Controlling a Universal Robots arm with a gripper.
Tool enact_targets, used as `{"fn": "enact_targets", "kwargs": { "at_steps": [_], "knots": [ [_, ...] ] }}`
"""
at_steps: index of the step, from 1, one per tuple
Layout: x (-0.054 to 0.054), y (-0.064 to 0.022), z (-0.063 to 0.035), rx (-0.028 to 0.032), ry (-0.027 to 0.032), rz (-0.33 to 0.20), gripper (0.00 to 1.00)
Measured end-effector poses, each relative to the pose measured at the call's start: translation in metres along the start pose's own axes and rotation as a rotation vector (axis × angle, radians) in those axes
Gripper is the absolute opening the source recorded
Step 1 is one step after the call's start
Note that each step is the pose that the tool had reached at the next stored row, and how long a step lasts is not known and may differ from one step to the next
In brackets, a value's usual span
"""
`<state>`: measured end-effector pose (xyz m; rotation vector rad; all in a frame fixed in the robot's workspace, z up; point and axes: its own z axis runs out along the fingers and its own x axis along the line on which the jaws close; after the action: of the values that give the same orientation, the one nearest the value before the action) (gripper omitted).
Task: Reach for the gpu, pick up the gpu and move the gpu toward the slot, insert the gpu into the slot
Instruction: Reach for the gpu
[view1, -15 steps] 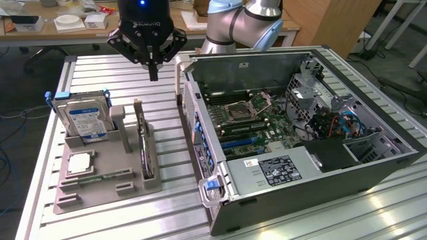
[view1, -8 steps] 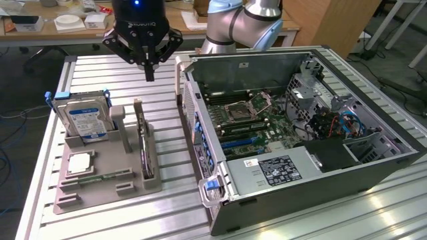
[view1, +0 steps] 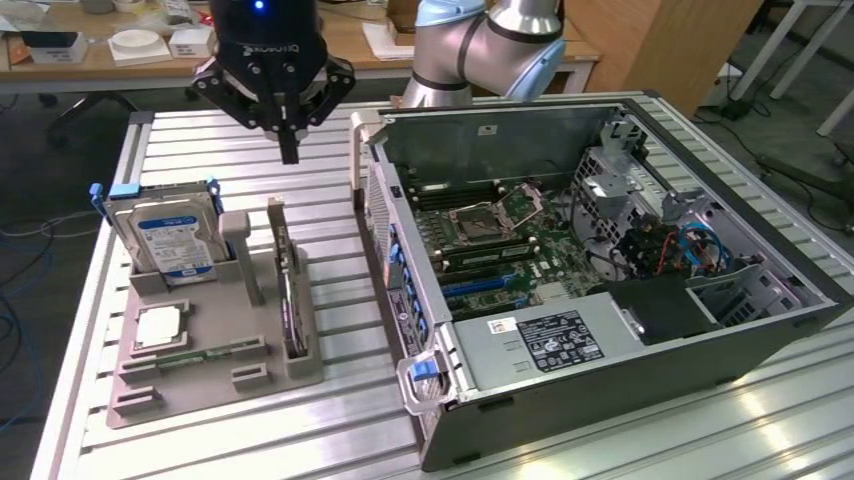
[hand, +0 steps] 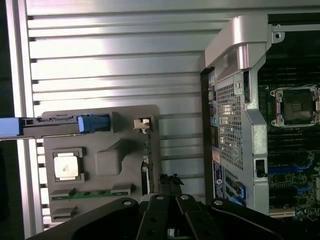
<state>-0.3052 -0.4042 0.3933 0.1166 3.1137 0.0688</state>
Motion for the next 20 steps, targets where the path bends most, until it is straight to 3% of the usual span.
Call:
{"fn": "enact_targets", "kwargs": {
  "at_steps": [20],
  "knots": [
    [0.022,-0.0029,-0.0007,0.0001,0.0001,0.000,0.10]
  ]
}}
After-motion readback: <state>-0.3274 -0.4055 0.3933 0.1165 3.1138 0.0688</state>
